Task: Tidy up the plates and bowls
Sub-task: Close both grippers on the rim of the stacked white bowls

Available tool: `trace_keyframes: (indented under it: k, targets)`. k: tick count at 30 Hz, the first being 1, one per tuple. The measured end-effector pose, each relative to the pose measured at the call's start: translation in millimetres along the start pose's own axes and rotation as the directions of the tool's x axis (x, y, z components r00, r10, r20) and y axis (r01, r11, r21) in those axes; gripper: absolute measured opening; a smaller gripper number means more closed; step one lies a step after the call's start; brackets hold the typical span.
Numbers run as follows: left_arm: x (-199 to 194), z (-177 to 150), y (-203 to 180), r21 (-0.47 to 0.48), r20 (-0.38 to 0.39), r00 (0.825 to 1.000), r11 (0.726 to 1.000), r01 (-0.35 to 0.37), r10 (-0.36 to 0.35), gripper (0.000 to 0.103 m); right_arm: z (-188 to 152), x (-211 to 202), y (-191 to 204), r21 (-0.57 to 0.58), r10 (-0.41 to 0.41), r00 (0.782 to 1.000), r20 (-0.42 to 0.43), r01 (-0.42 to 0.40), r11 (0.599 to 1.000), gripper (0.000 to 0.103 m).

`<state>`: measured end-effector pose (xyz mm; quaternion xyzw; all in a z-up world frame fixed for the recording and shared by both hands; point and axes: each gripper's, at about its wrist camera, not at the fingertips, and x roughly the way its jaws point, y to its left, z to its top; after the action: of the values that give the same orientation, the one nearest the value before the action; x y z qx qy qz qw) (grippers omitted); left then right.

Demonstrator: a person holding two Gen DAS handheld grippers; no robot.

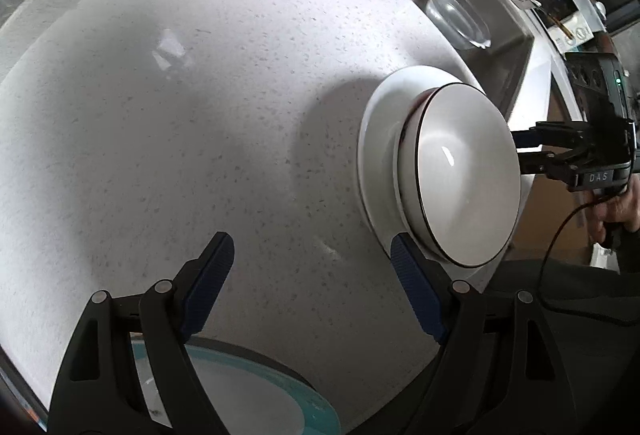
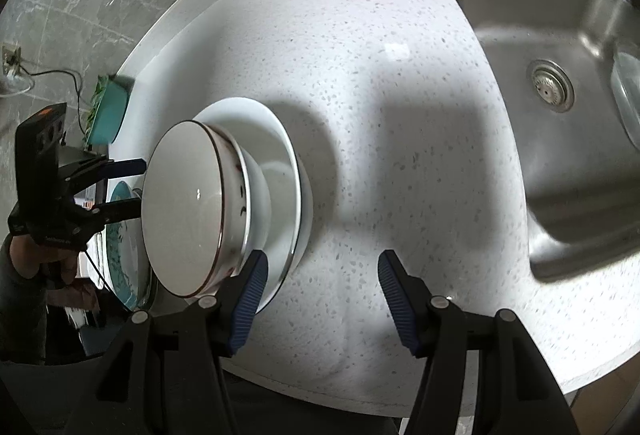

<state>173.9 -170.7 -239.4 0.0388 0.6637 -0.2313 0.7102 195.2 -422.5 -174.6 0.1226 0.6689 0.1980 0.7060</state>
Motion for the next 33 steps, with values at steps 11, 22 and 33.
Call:
trace_keyframes:
  k: [11,22,33]
  targets:
    - [23.0,13.5,-0.1,0.043,-0.025,0.999,0.999,0.028,-0.027,0.081,-12.2,9.4,0.8,0.069,0.001,1.0,0.017,-0.002,0.998,0.062]
    - [42.8,24.0,1.8,0.034,-0.012,1.0,0.999,0.013,-0.012,0.083,-10.0,14.9,0.6,0.078,-0.023,0.999,0.033,0.02,0.997,0.06]
    - [68.4,27.0,-5.2,0.068,-0.034,0.999,0.998,0.007,-0.005,0.07,-2.4,26.4,11.4,0.018,-0.079,0.996,0.034,0.078,0.997,0.056]
